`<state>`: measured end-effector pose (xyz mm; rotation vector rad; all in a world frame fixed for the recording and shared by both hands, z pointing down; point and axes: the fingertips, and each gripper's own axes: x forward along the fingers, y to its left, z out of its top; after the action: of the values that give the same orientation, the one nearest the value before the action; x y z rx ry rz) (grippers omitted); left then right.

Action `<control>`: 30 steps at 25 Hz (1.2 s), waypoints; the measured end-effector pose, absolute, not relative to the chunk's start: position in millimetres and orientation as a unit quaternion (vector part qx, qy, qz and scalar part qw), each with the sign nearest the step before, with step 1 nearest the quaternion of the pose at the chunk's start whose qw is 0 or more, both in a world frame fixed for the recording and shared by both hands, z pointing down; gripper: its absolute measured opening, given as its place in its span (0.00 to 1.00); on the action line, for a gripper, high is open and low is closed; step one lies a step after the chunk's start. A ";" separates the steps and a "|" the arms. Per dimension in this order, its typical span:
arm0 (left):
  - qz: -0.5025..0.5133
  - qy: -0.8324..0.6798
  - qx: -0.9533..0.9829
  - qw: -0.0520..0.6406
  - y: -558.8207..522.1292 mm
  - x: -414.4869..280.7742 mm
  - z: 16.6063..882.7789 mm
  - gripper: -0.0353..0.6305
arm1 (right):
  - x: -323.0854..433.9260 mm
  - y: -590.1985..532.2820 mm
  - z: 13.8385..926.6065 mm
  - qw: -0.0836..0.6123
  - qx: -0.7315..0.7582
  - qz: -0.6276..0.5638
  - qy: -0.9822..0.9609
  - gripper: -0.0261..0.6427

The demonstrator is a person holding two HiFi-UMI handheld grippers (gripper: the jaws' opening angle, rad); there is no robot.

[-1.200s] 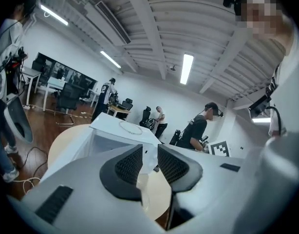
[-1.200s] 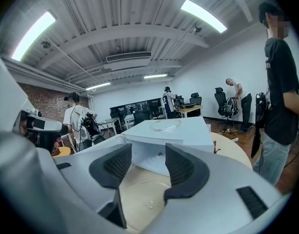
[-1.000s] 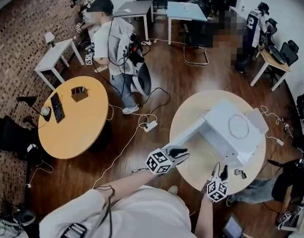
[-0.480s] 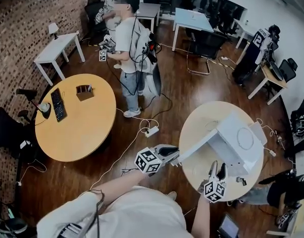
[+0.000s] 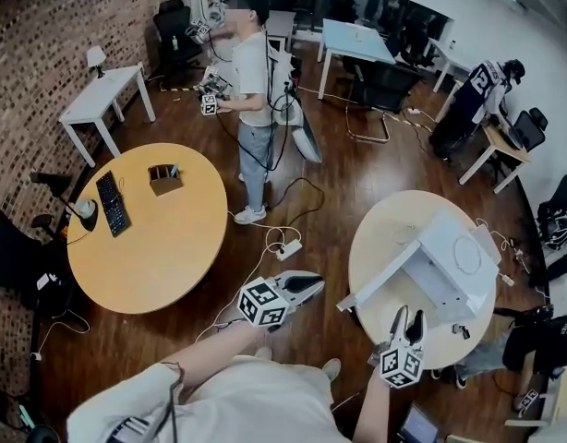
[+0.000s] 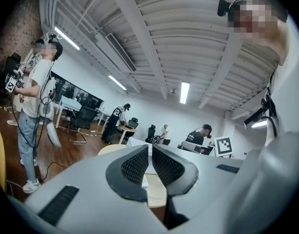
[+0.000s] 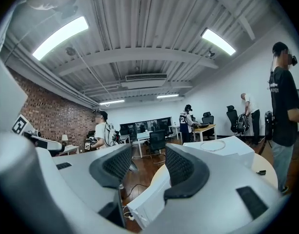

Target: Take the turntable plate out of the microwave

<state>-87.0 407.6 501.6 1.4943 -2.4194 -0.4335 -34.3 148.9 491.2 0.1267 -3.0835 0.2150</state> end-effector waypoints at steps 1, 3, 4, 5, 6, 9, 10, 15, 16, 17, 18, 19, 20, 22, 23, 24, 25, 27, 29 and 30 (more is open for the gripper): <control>-0.149 -0.834 0.514 0.133 414.6 -86.0 503.5 0.11 | -29.2 154.2 493.8 0.027 0.045 0.071 -0.996 0.36; -0.148 -0.834 0.512 0.140 425.8 -83.5 509.5 0.11 | -18.5 161.6 502.6 0.036 0.053 0.074 -0.995 0.36; -0.148 -0.834 0.511 0.144 429.5 -81.2 513.2 0.11 | -12.5 163.3 508.3 0.042 0.057 0.076 -0.995 0.36; -0.147 -0.834 0.511 0.148 431.9 -78.4 517.1 0.11 | -6.4 163.7 514.3 0.048 0.060 0.078 -0.994 0.36; -0.145 -0.834 0.510 0.151 433.2 -75.6 521.3 0.11 | -0.7 162.9 520.1 0.054 0.063 0.078 -0.993 0.36; -0.144 -0.836 0.505 0.162 434.2 -67.9 535.8 0.11 | 16.3 155.4 534.6 0.067 0.076 0.082 -0.991 0.36; -0.146 -0.835 0.503 0.167 434.1 -64.7 540.2 0.11 | 22.8 152.1 537.7 0.070 0.082 0.083 -0.991 0.36; -0.151 -0.826 0.512 0.184 409.9 -38.0 547.4 0.11 | 63.1 119.3 538.7 0.078 0.116 0.083 -0.987 0.36; -0.148 -0.823 0.517 0.185 401.2 -31.1 546.8 0.11 | 73.1 109.7 538.3 0.078 0.124 0.080 -0.986 0.36; -0.143 -0.820 0.522 0.186 392.3 -23.9 546.4 0.11 | 83.6 100.2 538.8 0.078 0.133 0.079 -0.985 0.36; -0.137 -0.818 0.527 0.187 383.5 -16.8 546.8 0.11 | 94.5 91.1 541.4 0.079 0.140 0.080 -0.984 0.36; -0.131 -0.816 0.530 0.187 375.0 -10.4 548.0 0.11 | 105.3 82.7 545.8 0.080 0.147 0.084 -0.982 0.36; -0.129 -0.816 0.531 0.189 367.2 -5.6 550.0 0.11 | 115.2 75.4 550.7 0.081 0.152 0.091 -0.981 0.36; -0.141 -0.817 0.524 0.197 356.0 0.3 555.3 0.11 | 132.6 68.0 558.1 0.086 0.153 0.105 -0.979 0.36; -0.153 -0.818 0.515 0.203 352.6 3.5 559.1 0.11 | 141.3 67.8 561.1 0.092 0.149 0.111 -0.978 0.36; -0.163 -0.821 0.506 0.209 350.0 7.4 563.3 0.11 | 150.1 68.3 564.9 0.100 0.144 0.117 -0.978 0.36; -0.170 -0.823 0.498 0.215 347.2 12.0 566.6 0.11 | 158.8 67.8 569.8 0.108 0.139 0.121 -0.977 0.36; -0.178 -0.824 0.490 0.220 340.3 22.8 568.6 0.11 | 175.9 63.2 579.3 0.121 0.132 0.126 -0.976 0.36; -0.177 -0.824 0.490 0.222 332.1 35.0 569.0 0.11 | 191.9 58.1 581.9 0.128 0.126 0.133 -0.975 0.36; -0.175 -0.824 0.490 0.223 327.4 40.4 570.2 0.11 | 198.7 54.3 582.8 0.129 0.122 0.137 -0.974 0.36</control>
<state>40.4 327.4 570.2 1.3540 -2.2754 -0.4822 198.7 54.3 582.8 0.3551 -2.8324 0.3979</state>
